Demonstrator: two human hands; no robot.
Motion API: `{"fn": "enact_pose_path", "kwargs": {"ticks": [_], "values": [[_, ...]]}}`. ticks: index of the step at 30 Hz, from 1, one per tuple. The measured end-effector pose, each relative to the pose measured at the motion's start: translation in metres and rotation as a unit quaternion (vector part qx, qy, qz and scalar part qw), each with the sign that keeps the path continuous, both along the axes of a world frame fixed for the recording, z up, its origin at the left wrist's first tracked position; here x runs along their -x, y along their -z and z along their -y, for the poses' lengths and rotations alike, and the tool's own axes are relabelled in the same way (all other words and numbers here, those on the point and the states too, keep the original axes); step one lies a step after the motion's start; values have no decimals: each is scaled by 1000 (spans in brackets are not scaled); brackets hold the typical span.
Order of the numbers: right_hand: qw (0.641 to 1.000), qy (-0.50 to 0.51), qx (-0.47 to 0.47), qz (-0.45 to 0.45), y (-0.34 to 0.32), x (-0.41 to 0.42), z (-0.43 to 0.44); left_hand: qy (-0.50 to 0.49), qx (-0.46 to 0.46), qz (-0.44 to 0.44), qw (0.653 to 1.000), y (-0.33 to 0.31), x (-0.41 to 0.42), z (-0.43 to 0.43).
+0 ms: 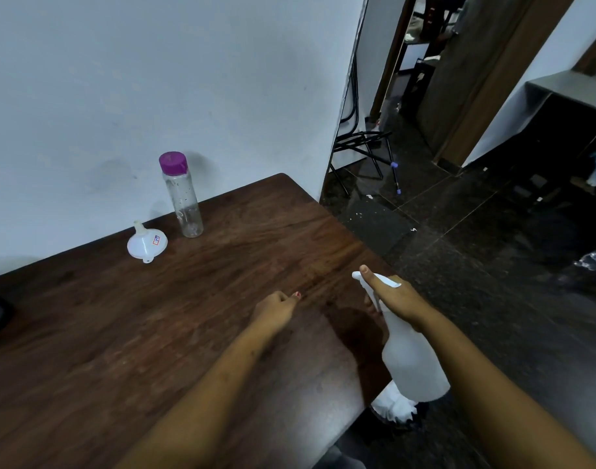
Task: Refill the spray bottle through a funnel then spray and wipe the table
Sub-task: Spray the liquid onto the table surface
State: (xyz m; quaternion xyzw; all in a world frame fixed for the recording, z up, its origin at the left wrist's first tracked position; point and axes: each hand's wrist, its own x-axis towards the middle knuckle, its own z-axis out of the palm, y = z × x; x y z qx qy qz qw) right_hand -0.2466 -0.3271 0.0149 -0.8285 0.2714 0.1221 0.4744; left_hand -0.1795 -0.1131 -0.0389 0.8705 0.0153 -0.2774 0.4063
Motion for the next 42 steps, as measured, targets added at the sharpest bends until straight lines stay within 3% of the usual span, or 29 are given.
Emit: {"fn": "enact_pose_path", "kwargs": {"ticks": [4,8,15,19,22,27,37,42], "values": [[999,43,-22,12,3,-2,-7,4,-3,-2,1000,0,-1,3],[999,-20,43,7,7,-6,-10,-4,1,-2,1000,1,-2,5],[999,17,-33,-5,4,-16,-10,-23,10,-1,1000,3,-6,2],[1000,-8,2,2,26,-47,17,-46,13,14,999,3,-15,-1],[999,-27,-1,37,-23,-65,-2,-80,12,29,996,1,-27,-5],[982,-129,59,127,-62,-126,-9,-143,11,49,988,-8,-53,-13],[945,-161,176,221,-52,-292,-58,-232,10,111,966,-31,-105,-21],[951,-168,27,258,-40,-333,-77,-251,3,128,959,-32,-122,-15]]}}
